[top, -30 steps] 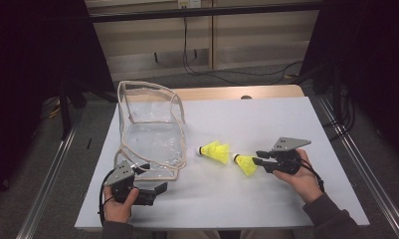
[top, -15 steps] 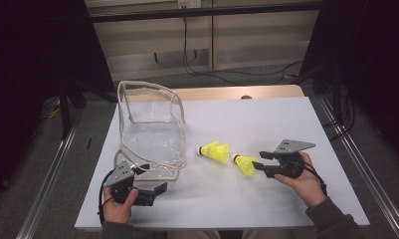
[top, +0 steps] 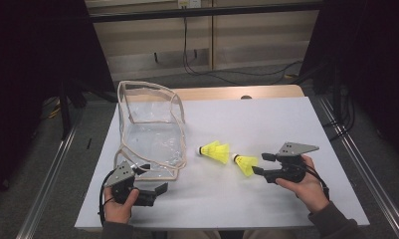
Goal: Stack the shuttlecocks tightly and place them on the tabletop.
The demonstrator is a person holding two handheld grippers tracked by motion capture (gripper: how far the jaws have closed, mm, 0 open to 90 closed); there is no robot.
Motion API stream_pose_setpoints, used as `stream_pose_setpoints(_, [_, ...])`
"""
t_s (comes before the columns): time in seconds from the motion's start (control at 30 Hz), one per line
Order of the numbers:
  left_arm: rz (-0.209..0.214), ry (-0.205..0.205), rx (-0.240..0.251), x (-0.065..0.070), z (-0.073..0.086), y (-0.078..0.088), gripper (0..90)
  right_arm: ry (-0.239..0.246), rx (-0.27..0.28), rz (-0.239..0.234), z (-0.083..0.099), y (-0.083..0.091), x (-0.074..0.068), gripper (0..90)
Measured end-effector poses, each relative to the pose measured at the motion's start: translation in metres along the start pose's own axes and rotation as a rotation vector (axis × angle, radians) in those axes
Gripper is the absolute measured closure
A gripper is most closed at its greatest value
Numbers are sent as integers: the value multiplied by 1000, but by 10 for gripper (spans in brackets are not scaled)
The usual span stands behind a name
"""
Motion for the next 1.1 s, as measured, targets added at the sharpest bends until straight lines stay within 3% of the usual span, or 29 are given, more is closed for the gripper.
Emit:
stream_pose_setpoints(0.43, [4, -6, -4, 0, -1, -3, 28, 15, -14, -40, 3, -1, -14, 411])
stream_pose_setpoints(0.83, [5, -3, -3, 0, 0, -4, 28, -33, 1, -79, 2, -14, -23, 288])
stream_pose_setpoints(1.1, [4, -8, -11, 0, 1, -4, 29, -84, -26, -78, 5, -25, -27, 189])
Point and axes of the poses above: each handheld gripper's, and its own axes: y roughly backward along the jaws, z roughly out of its underside, x roughly to its right, the point moved 9 cm from there along -y, roughly forward along the jaws, and after that the axes turned 6 degrees about y, right-handed, at the moved point
